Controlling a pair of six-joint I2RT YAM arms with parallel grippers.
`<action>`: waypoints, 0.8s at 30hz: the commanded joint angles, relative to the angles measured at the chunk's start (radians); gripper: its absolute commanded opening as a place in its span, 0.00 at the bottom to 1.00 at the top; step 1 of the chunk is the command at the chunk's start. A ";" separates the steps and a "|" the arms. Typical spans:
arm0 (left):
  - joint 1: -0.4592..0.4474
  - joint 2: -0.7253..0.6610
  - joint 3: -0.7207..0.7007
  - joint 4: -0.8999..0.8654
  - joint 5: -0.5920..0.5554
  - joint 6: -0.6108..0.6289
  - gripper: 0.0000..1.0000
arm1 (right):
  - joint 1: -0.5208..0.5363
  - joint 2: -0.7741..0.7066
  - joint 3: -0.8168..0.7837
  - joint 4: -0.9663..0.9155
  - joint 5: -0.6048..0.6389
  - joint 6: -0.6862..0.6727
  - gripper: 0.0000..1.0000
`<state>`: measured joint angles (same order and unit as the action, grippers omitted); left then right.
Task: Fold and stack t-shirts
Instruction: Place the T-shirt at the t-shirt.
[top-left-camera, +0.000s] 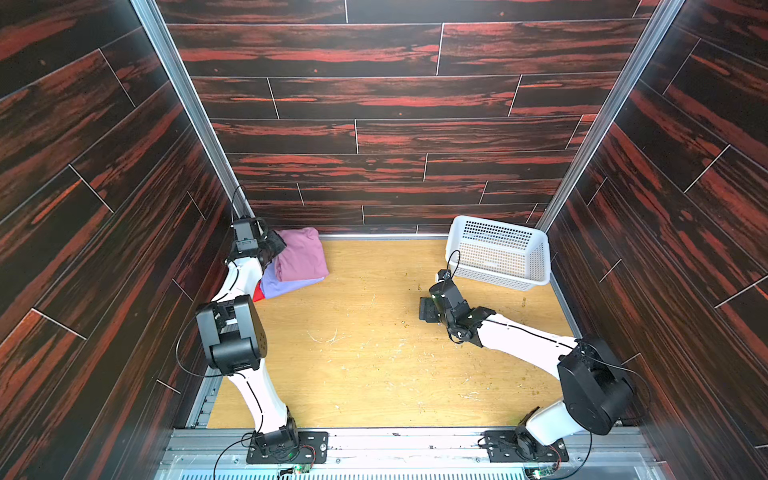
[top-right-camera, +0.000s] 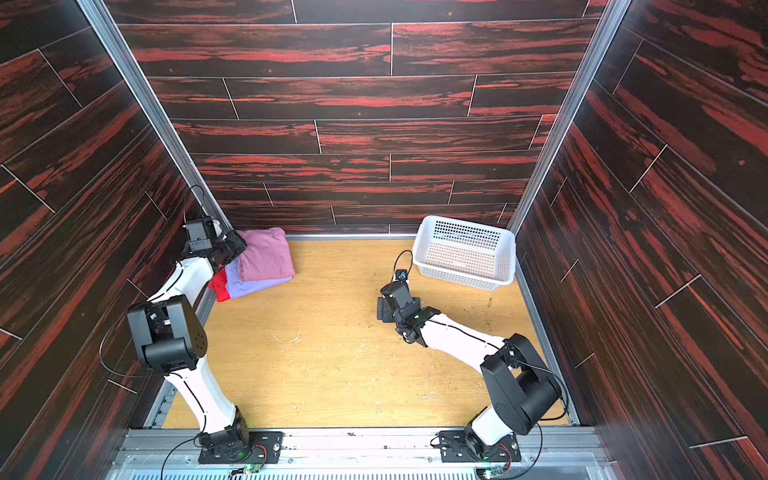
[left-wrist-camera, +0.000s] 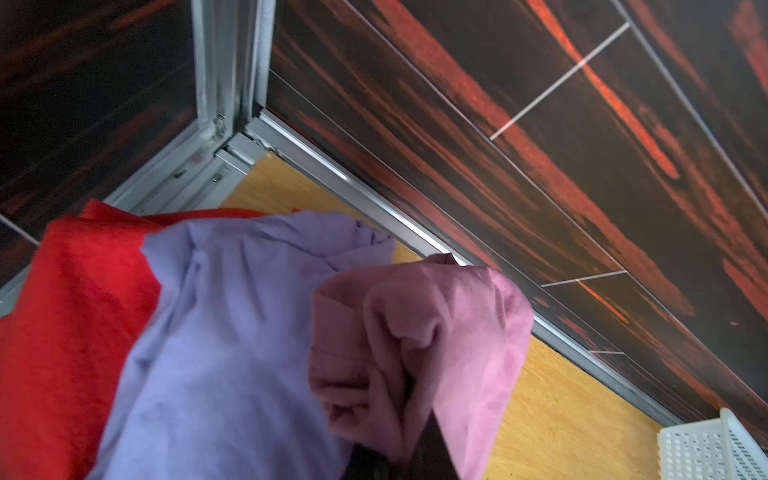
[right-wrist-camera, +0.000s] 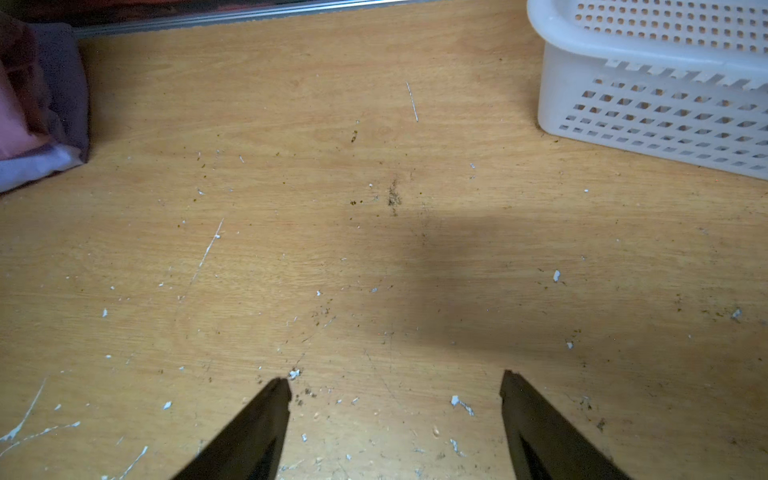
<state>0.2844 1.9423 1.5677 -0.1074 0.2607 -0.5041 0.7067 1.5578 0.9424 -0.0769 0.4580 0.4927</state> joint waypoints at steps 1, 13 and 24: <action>0.031 -0.043 -0.036 0.047 -0.021 0.015 0.00 | 0.000 0.019 0.044 0.018 -0.010 -0.013 0.83; 0.125 0.066 -0.096 0.051 -0.077 0.059 0.00 | 0.000 0.033 0.051 -0.009 0.008 -0.017 0.84; 0.157 0.027 -0.137 0.170 -0.037 0.057 1.00 | 0.000 0.054 0.078 -0.031 0.042 -0.020 0.87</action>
<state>0.4408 2.0724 1.4567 -0.0334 0.2028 -0.4599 0.7067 1.6039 0.9783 -0.0944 0.4686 0.4839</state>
